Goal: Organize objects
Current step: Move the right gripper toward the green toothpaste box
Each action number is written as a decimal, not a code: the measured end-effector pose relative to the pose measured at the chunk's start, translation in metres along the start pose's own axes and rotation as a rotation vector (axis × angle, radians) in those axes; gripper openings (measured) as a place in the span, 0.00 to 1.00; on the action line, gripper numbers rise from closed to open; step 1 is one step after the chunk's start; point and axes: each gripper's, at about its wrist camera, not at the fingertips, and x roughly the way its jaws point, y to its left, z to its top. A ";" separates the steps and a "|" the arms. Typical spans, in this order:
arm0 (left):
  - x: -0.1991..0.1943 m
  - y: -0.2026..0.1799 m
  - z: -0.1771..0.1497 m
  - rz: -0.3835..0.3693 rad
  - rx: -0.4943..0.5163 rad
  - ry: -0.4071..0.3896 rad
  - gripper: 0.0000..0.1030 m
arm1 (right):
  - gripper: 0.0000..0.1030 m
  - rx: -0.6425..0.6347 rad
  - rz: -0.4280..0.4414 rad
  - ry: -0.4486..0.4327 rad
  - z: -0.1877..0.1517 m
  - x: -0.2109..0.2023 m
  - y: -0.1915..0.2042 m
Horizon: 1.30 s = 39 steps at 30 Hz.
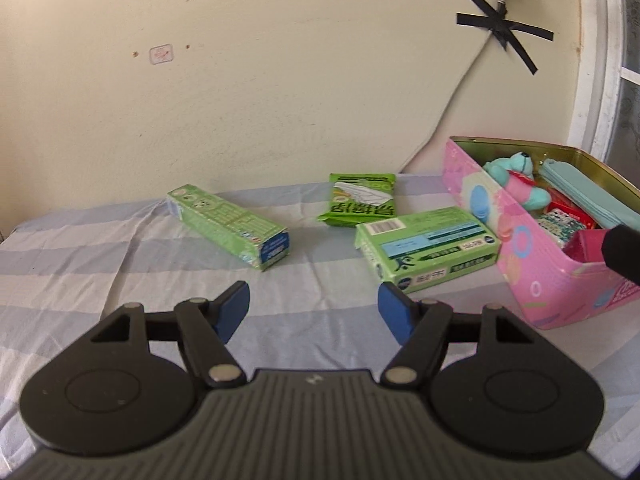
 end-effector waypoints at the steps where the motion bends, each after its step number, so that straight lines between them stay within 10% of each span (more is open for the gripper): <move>1: 0.002 0.008 -0.002 0.010 -0.011 0.003 0.71 | 0.92 -0.012 0.006 0.006 0.000 0.003 0.006; 17: 0.033 0.110 -0.022 0.147 -0.175 0.042 0.71 | 0.90 -0.158 0.159 0.158 -0.003 0.078 0.096; 39: 0.052 0.158 -0.026 0.146 -0.364 0.114 0.71 | 0.83 -0.225 0.236 0.417 -0.014 0.259 0.156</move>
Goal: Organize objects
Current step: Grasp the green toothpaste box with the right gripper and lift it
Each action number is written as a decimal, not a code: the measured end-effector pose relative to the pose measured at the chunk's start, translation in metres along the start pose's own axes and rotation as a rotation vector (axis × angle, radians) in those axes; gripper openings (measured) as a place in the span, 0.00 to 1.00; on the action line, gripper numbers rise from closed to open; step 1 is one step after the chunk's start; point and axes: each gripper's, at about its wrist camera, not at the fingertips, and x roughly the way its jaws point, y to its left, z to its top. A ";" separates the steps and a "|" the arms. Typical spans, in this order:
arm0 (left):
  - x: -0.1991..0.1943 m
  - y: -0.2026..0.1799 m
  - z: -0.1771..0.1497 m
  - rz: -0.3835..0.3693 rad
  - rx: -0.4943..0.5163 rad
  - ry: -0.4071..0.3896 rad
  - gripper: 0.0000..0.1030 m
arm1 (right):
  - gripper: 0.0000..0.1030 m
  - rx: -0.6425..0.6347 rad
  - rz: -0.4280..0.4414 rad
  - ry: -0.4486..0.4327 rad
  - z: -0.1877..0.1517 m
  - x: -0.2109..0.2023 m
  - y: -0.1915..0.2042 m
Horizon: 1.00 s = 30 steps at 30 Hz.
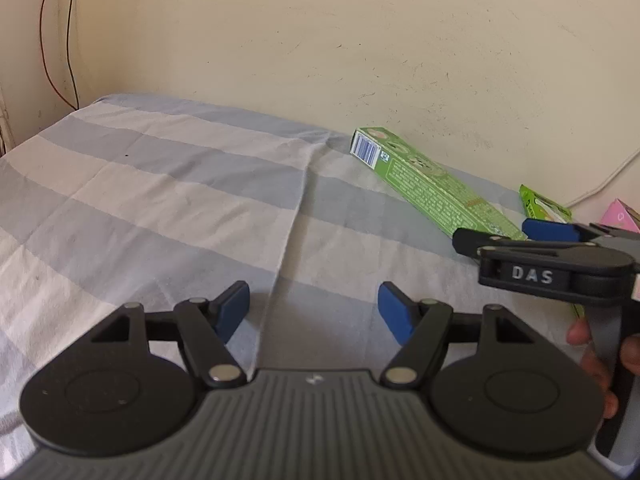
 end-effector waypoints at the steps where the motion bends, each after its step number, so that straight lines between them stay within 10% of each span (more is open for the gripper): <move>1: 0.000 0.000 0.000 -0.002 -0.006 0.001 0.71 | 0.81 -0.004 -0.006 0.014 0.002 0.009 0.001; 4: -0.001 0.000 -0.001 -0.007 -0.013 0.001 0.71 | 0.49 0.025 0.032 0.044 0.003 0.024 -0.004; 7: -0.001 0.001 0.000 -0.030 -0.031 0.002 0.71 | 0.40 0.019 0.066 0.057 -0.001 0.011 -0.001; 15: -0.007 -0.018 -0.011 -0.336 0.006 0.077 0.85 | 0.39 -0.076 0.136 0.067 -0.077 -0.096 0.003; 22: -0.030 -0.074 -0.042 -0.469 0.154 0.136 0.89 | 0.40 0.335 0.317 0.028 -0.143 -0.167 -0.040; 24: -0.034 -0.082 -0.048 -0.494 0.162 0.136 0.69 | 0.39 0.408 0.345 0.000 -0.154 -0.174 -0.047; 30: -0.045 -0.099 -0.047 -0.487 0.123 0.153 0.55 | 0.40 0.411 0.321 -0.049 -0.168 -0.194 -0.041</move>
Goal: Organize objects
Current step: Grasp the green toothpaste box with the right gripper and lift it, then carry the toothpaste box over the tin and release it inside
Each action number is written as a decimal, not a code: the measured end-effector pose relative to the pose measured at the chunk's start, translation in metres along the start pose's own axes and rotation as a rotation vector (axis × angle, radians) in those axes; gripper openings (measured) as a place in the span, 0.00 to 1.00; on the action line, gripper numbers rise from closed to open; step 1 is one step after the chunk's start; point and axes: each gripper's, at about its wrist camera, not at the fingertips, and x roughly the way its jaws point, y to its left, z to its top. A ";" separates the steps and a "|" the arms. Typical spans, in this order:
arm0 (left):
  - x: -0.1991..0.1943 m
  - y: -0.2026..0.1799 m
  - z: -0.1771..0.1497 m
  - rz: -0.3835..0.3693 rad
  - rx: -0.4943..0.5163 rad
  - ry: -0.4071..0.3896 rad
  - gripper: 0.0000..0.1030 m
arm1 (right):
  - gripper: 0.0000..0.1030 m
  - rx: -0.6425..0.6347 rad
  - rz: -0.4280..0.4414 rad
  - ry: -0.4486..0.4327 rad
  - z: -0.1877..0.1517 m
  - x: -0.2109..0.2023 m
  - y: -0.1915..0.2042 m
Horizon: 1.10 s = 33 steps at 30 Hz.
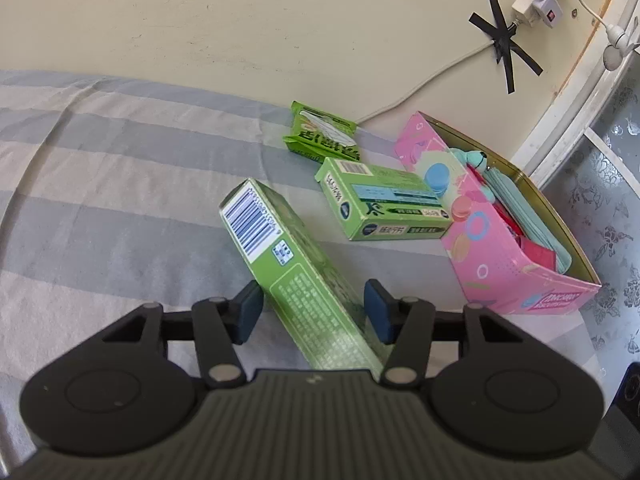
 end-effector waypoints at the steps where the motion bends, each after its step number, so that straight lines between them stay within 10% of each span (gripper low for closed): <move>1: -0.002 -0.009 0.005 -0.010 0.011 -0.009 0.55 | 0.40 -0.011 -0.009 -0.020 -0.002 -0.005 0.000; 16: 0.076 -0.197 0.095 -0.126 0.366 -0.097 0.54 | 0.40 -0.011 -0.305 -0.418 0.073 -0.080 -0.070; 25: 0.147 -0.203 0.095 -0.075 0.356 0.013 0.52 | 0.49 -0.048 -0.480 -0.384 0.079 -0.045 -0.104; 33: 0.104 -0.193 0.086 -0.048 0.336 -0.058 0.53 | 0.67 -0.095 -0.510 -0.439 0.066 -0.054 -0.097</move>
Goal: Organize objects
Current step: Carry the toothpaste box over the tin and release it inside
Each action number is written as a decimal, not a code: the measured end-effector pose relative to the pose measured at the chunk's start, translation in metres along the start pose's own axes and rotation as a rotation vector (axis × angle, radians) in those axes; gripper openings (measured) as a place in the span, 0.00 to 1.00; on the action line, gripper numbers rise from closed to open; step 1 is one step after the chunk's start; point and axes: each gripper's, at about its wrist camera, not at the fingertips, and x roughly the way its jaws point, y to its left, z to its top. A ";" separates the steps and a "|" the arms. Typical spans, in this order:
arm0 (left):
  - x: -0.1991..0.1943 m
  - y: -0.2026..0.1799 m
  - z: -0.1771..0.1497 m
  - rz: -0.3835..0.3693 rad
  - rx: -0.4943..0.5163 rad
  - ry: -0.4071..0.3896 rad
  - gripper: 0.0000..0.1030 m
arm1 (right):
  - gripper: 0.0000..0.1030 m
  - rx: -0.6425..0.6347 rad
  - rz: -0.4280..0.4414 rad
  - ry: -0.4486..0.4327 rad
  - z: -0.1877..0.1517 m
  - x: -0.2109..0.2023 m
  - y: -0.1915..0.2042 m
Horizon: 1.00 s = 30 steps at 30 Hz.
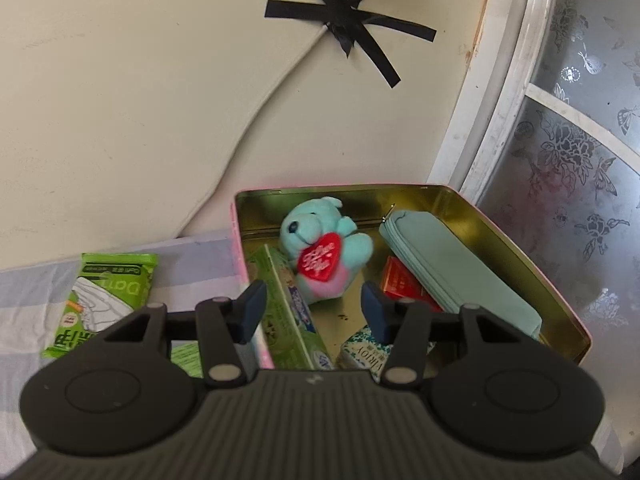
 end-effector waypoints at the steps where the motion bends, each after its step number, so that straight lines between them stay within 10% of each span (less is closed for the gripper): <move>1: -0.005 -0.001 -0.001 0.021 0.007 -0.011 0.53 | 0.67 0.002 -0.003 -0.014 0.000 -0.003 0.000; 10: -0.062 -0.007 -0.041 0.196 0.053 -0.077 0.59 | 0.68 0.102 -0.132 -0.076 -0.001 -0.034 -0.021; 30: -0.093 0.007 -0.120 0.270 0.042 -0.020 0.67 | 0.69 0.128 -0.123 -0.046 -0.022 -0.095 0.002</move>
